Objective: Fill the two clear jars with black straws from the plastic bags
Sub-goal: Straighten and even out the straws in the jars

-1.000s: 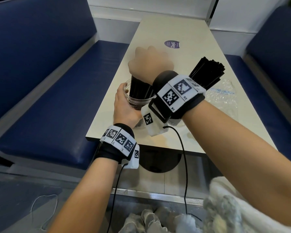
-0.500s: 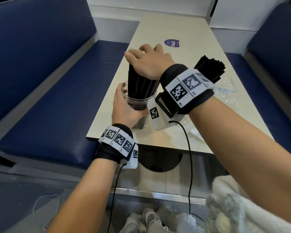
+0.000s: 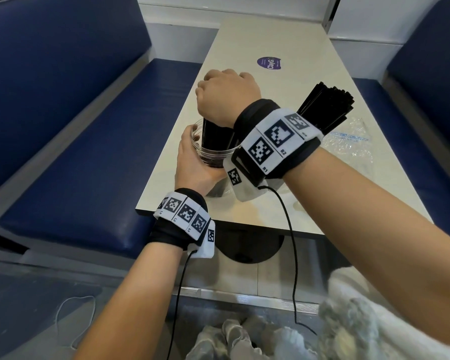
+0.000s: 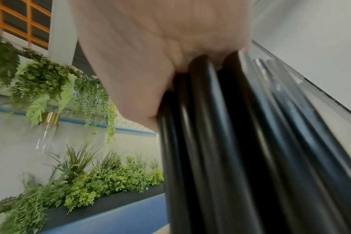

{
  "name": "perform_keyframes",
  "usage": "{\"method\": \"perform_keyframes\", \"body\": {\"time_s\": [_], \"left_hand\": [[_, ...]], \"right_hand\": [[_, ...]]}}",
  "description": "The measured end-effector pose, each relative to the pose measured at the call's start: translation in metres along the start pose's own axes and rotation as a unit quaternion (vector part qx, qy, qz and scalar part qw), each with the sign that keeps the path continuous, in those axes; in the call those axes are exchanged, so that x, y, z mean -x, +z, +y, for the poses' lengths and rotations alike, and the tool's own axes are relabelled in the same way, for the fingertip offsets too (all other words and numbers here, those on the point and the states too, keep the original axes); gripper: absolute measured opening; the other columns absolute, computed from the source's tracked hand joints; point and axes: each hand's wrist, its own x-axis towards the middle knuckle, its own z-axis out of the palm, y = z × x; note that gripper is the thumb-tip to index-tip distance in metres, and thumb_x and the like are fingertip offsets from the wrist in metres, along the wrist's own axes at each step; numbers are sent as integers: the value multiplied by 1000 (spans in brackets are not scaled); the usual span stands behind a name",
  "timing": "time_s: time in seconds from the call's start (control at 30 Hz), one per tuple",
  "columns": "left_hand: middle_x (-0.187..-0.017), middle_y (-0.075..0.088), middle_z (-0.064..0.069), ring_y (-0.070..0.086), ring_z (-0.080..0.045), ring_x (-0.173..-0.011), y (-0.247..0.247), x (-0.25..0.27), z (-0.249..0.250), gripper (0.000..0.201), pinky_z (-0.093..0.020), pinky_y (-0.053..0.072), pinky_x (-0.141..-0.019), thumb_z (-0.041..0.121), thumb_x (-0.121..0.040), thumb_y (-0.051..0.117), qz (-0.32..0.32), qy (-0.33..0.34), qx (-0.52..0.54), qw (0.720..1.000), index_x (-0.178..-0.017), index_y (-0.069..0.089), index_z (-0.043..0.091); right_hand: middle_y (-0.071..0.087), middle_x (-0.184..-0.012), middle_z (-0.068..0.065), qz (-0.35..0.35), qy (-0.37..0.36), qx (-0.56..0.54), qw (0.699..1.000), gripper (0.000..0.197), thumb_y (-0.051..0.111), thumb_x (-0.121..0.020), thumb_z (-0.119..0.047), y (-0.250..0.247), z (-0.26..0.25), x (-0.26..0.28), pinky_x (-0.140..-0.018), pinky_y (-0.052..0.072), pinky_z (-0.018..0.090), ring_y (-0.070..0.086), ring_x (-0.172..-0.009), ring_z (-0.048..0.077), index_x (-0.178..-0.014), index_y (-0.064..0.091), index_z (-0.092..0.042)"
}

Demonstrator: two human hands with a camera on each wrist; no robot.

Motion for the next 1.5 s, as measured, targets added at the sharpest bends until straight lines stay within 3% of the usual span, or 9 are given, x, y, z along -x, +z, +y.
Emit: {"method": "perform_keyframes", "body": {"time_s": [0.17,0.4,0.5,0.63,0.83,0.97,1.17,1.3,1.5], "left_hand": [[-140,44,-1,45,-19,-128,0,-1,0,114,-46,42,-106,57,-40,73,-3,8,1,1000,-140,26,27],[-141,44,-3,44,-21,-128,2,-2,-1,101,-47,40,-106,40,-56,76,-3,8,3,1000,-142,26,25],[-138,47,-3,46,-21,-126,1,-1,-1,105,-46,41,-104,55,-47,68,-4,14,-2,1000,-139,27,25],[-138,46,0,46,-19,-125,4,-2,0,107,-45,41,-105,58,-45,67,-9,10,8,1000,-139,27,27],[-138,45,-1,45,-20,-127,4,-6,-4,114,-44,41,-106,45,-42,85,-13,16,-6,1000,-138,28,23],[-139,43,-3,43,-21,-128,6,-10,-6,110,-42,39,-106,34,-50,88,-15,38,-27,999,-140,27,18],[-137,47,-3,46,-22,-127,7,-9,-9,113,-47,42,-104,45,-42,84,-19,36,-10,999,-138,27,25],[-139,44,-2,43,-20,-129,8,-10,-10,112,-45,41,-106,34,-47,90,-14,28,-15,999,-138,26,24],[-136,47,0,47,-19,-126,7,-9,-7,114,-46,42,-104,46,-39,85,-24,15,2,1000,-136,27,28]], "right_hand": [[48,-128,1,25,43,2,999,37,31,-96,-31,4,-6,4,-99,34,55,40,-123,25,-120,54,-15],[46,-129,2,3,102,-26,994,38,34,-91,-29,-1,-8,2,-90,34,45,36,-124,30,-124,49,-18],[49,-127,4,23,98,-68,993,35,32,-92,-25,-2,-5,3,-92,33,45,37,-123,30,-119,52,-16],[41,-138,7,-34,104,-54,993,42,24,-95,-29,-6,1,1,-100,27,45,29,-130,31,-130,44,-16],[54,-126,10,35,20,-21,999,40,24,-98,-30,2,7,3,-97,34,41,44,-121,31,-116,54,-11],[50,-128,10,12,34,-55,998,40,20,-98,-28,-3,16,7,-99,32,43,37,-124,32,-116,52,-11],[45,-139,8,15,-6,-24,1000,42,22,-97,-26,3,22,9,-109,27,41,35,-132,27,-121,52,-9],[58,-120,9,52,-32,8,998,38,23,-96,-24,6,20,8,-103,31,39,46,-119,25,-104,57,-8],[32,-149,8,-62,-46,3,997,44,18,-99,-28,-5,25,8,-116,8,47,16,-144,21,-133,37,-7]]}}
